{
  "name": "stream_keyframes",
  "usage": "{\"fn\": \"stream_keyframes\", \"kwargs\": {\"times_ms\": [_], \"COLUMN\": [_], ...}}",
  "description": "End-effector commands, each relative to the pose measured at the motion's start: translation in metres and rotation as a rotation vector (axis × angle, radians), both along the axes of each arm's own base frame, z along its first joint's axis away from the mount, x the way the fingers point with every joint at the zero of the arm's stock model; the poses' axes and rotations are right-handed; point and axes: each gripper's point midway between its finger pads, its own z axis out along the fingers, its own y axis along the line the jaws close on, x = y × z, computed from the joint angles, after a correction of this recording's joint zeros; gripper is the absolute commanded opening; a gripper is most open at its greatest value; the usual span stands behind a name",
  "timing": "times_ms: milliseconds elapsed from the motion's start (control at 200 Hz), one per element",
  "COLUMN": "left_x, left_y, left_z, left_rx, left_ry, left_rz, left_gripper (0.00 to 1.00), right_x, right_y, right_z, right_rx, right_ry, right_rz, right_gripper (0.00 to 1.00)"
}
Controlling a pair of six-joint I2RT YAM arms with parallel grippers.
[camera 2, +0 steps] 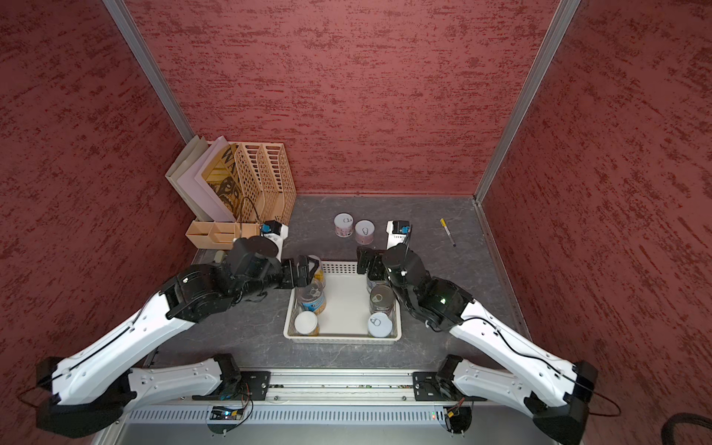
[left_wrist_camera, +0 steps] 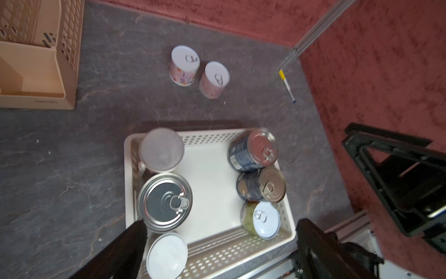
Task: Put the canned food in the basket
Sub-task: Place the canned food in the basket, then pick up the canned food from the center of the board.
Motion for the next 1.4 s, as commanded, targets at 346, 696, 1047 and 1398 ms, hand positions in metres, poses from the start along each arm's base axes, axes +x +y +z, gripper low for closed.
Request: {"fn": "stream_keyframes", "kwargs": {"times_ms": [346, 696, 1047, 1398], "left_x": [0.092, 0.091, 0.090, 0.090], "left_y": [0.112, 0.118, 0.113, 0.112], "left_z": [-0.063, -0.057, -0.054, -0.053], "left_rx": [0.019, 0.054, 0.033, 0.031], "left_ry": [-0.124, -0.147, -0.149, -0.146], "left_rz": [0.387, 0.379, 0.355, 0.349], "left_gripper": [1.00, 1.00, 1.00, 1.00], "right_x": [0.147, 0.201, 0.228, 0.237], "right_y": [0.009, 0.020, 0.013, -0.004], "right_z": [-0.027, -0.114, -0.195, -0.230], "right_rx": [-0.174, -0.311, -0.502, -0.561], "right_ry": [-0.040, 0.218, 0.439, 0.510], "right_rz": [-0.161, -0.051, -0.067, -0.098], "right_gripper": [0.98, 0.98, 0.98, 0.98]}}
